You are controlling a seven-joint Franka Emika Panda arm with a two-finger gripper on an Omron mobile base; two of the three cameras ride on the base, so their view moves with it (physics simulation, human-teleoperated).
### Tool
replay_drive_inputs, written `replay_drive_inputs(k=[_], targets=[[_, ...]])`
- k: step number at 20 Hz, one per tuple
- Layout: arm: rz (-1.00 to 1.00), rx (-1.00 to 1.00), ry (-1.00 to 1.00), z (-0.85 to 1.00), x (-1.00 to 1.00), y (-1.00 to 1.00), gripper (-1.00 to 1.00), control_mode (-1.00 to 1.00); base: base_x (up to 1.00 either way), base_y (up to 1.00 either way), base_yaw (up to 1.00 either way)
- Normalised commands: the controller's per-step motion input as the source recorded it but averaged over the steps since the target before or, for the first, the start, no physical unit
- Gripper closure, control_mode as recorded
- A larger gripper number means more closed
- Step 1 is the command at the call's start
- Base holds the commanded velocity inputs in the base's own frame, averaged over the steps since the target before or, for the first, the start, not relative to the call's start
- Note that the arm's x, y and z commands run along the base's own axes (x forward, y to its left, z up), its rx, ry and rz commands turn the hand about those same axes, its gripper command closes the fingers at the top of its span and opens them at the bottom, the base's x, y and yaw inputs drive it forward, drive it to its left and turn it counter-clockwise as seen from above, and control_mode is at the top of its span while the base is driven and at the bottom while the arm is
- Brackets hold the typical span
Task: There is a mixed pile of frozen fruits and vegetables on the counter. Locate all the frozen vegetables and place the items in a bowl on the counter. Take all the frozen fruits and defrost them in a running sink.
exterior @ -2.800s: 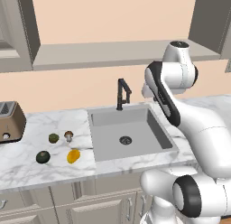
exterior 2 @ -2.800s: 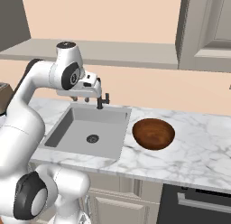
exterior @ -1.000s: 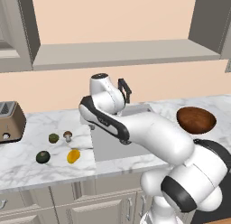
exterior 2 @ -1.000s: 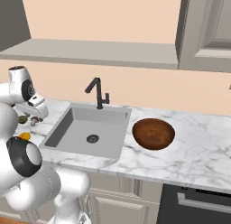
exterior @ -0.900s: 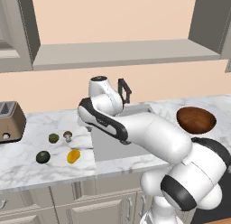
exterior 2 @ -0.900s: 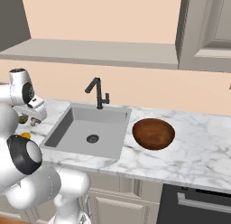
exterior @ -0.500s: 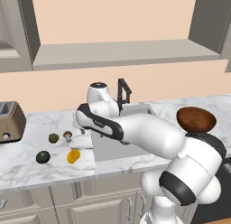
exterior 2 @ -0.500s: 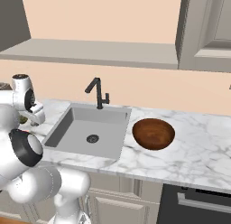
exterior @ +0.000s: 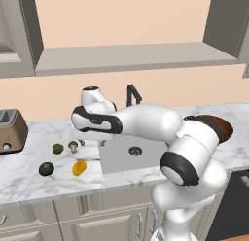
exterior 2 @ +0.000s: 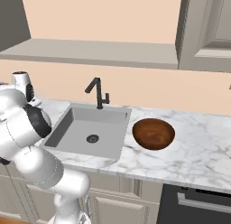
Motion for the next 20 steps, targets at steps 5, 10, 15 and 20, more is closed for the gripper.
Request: replay_drive_inputs(k=[5, 10, 15, 20], targets=[[0.05, -0.06, 0.09, -0.16, 0.29, 0.4, -1.0, -1.0, 0.0, 0.0, 0.0], [0.0, 0.02, -0.05, -0.46, 0.34, 0.1, -1.0, -1.0, 0.0, 0.0, 0.0], [0.0, 0.0, 0.02, -0.45, 0.45, 0.36, -1.0, -1.0, 0.0, 0.0, 0.0], [0.0, 0.0, 0.08, -0.36, 0.49, 0.32, -1.0, -1.0, 0.0, 0.0, 0.0]])
